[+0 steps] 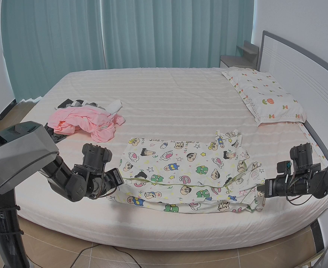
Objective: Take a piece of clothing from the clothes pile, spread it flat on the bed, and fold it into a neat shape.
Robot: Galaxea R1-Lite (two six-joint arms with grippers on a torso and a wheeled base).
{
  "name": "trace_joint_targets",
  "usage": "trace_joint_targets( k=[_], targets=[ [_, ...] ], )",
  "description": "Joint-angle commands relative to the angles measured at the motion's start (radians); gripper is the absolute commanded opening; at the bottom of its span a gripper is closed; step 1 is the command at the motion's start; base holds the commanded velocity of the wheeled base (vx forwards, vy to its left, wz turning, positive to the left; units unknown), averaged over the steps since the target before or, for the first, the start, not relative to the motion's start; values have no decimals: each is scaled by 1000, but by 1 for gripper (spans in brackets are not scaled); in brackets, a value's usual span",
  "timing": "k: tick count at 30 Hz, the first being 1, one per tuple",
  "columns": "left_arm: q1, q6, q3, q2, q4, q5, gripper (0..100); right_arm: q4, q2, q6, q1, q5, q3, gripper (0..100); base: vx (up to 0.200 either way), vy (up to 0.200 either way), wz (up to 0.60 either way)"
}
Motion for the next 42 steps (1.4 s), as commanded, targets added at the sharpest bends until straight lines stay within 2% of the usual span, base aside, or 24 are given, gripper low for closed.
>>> trace_joint_targets(
  k=[1,7,15,22,26,42],
  targets=[
    [5,-15,-83,53,35,1,0,-1,69,3,-12,-5,-60,0,0,0,0],
    [7,-46,-146,76,52,1,0,1,79,40,-35,-7,-107,0,0,0,0],
    [7,-52,-210,94,96,1,0,15,85,43,-62,-10,-136,0,0,0,0],
    [10,-55,-322,154,174,1,0,45,121,51,-64,-10,-182,0,0,0,0],
    [10,-74,-365,182,187,1,0,45,142,52,-65,-27,-207,0,0,0,0],
    [16,-117,-468,263,199,2,0,33,223,72,-79,-27,-261,0,0,0,0]
  ],
)
